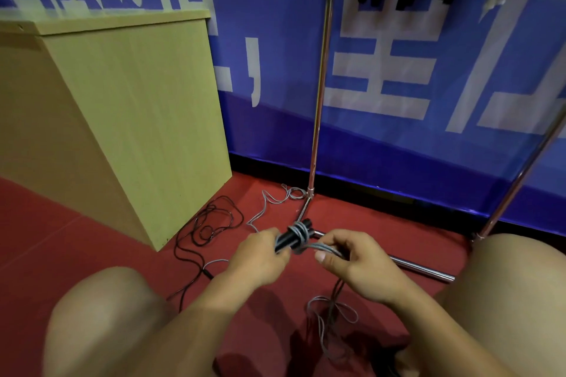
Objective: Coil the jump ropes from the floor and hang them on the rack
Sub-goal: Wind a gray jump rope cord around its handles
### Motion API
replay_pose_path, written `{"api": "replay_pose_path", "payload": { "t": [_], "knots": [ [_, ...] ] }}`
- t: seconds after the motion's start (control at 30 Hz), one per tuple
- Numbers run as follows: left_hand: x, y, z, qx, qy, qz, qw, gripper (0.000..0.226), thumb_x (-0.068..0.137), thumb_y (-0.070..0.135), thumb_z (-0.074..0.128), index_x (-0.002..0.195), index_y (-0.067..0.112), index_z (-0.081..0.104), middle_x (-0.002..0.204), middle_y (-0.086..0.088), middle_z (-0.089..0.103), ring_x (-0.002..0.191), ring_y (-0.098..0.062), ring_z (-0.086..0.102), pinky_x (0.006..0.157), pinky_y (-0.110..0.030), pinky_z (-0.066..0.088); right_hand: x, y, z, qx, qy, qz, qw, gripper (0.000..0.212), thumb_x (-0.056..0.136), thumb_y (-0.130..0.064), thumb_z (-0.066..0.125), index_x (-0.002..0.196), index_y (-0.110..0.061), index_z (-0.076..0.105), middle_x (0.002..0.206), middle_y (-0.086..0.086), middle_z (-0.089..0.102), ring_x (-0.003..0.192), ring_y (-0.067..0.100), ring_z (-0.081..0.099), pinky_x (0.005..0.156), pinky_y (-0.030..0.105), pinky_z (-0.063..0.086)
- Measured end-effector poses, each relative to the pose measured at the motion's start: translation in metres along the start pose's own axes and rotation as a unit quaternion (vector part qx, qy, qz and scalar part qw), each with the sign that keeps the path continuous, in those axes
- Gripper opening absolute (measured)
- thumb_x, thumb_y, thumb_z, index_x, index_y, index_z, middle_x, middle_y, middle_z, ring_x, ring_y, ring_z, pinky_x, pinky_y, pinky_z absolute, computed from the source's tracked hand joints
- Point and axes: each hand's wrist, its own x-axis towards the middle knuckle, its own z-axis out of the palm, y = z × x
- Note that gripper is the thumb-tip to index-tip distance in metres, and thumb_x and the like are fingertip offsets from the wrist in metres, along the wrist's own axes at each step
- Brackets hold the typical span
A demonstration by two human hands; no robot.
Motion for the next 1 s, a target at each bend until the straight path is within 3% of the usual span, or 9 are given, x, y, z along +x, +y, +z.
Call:
{"api": "replay_pose_path", "payload": {
  "t": [0.13, 0.23, 0.3, 0.43, 0.67, 0.8, 0.9, 1.0],
  "knots": [
    [-0.018, 0.014, 0.003, -0.005, -0.109, 0.106, 0.988, 0.018, 0.089, 0.037, 0.060, 0.083, 0.023, 0.051, 0.077, 0.006, 0.058, 0.079, -0.022, 0.061, 0.061, -0.029, 0.038, 0.002, 0.000, -0.004, 0.020, 0.061, 0.001, 0.998, 0.009, 0.090, -0.018, 0.069, 0.081, -0.020, 0.070, 0.072, 0.000, 0.070, 0.066, 0.008, 0.060, 0.067, 0.034, 0.052],
    [-0.026, 0.019, -0.002, -0.028, -0.177, 0.150, 0.972, 0.021, 0.087, 0.038, 0.065, 0.080, 0.021, 0.054, 0.072, 0.008, 0.057, 0.066, -0.012, 0.052, 0.057, -0.023, 0.038, 0.004, 0.004, -0.006, -0.048, 0.111, 0.019, 0.992, 0.007, 0.087, -0.028, 0.073, 0.080, -0.028, 0.070, 0.071, -0.010, 0.069, 0.064, 0.002, 0.059, 0.067, 0.028, 0.050],
    [-0.030, 0.022, -0.008, -0.056, -0.195, 0.169, 0.965, 0.022, 0.086, 0.034, 0.067, 0.080, 0.017, 0.054, 0.069, 0.009, 0.052, 0.061, -0.008, 0.045, 0.055, -0.023, 0.035, 0.005, 0.005, -0.007, -0.059, 0.133, 0.042, 0.988, 0.009, 0.082, -0.032, 0.077, 0.079, -0.027, 0.071, 0.072, -0.008, 0.070, 0.064, 0.001, 0.059, 0.065, 0.024, 0.049],
    [-0.032, 0.025, -0.019, -0.134, -0.230, 0.164, 0.950, 0.016, 0.084, 0.024, 0.066, 0.082, 0.013, 0.056, 0.066, 0.006, 0.049, 0.057, -0.008, 0.044, 0.056, -0.028, 0.035, 0.009, 0.003, -0.008, 0.031, 0.144, 0.095, 0.984, 0.015, 0.078, -0.027, 0.082, 0.078, -0.017, 0.071, 0.067, -0.002, 0.066, 0.059, 0.005, 0.055, 0.061, 0.022, 0.047],
    [-0.036, 0.027, -0.026, -0.268, -0.285, 0.131, 0.911, 0.004, 0.084, 0.017, 0.060, 0.083, 0.014, 0.062, 0.070, -0.001, 0.066, 0.048, -0.012, 0.049, 0.047, -0.023, 0.035, 0.010, 0.002, -0.013, 0.199, 0.118, 0.130, 0.964, 0.009, 0.082, -0.013, 0.076, 0.079, -0.009, 0.069, 0.065, 0.002, 0.047, 0.057, 0.009, 0.040, 0.053, 0.019, 0.035],
    [-0.035, 0.028, -0.031, -0.352, -0.283, 0.125, 0.883, 0.015, 0.082, 0.018, 0.056, 0.088, 0.005, 0.060, 0.072, -0.005, 0.067, 0.045, -0.012, 0.050, 0.041, -0.022, 0.033, 0.011, 0.002, -0.012, 0.225, 0.126, 0.144, 0.955, 0.010, 0.087, -0.012, 0.071, 0.083, -0.006, 0.064, 0.066, 0.009, 0.057, 0.053, 0.014, 0.046, 0.048, 0.023, 0.037],
    [-0.033, 0.025, -0.033, -0.411, -0.261, 0.118, 0.866, 0.015, 0.080, 0.017, 0.055, 0.089, 0.006, 0.060, 0.072, -0.008, 0.065, 0.044, -0.013, 0.049, 0.040, -0.024, 0.032, 0.012, 0.005, -0.007, 0.193, 0.131, 0.149, 0.961, 0.011, 0.088, 0.008, 0.059, 0.086, -0.003, 0.061, 0.056, 0.005, 0.055, 0.048, 0.013, 0.038, 0.045, 0.025, 0.027],
    [-0.030, 0.026, -0.032, -0.493, -0.204, 0.084, 0.841, 0.017, 0.076, 0.015, 0.054, 0.089, 0.005, 0.057, 0.070, -0.010, 0.061, 0.043, -0.014, 0.045, 0.041, -0.023, 0.031, 0.012, 0.006, -0.002, 0.174, 0.120, 0.170, 0.963, 0.007, 0.094, -0.009, 0.060, 0.088, -0.009, 0.056, 0.061, 0.005, 0.059, 0.049, 0.016, 0.045, 0.045, 0.025, 0.035]
  ]
}}
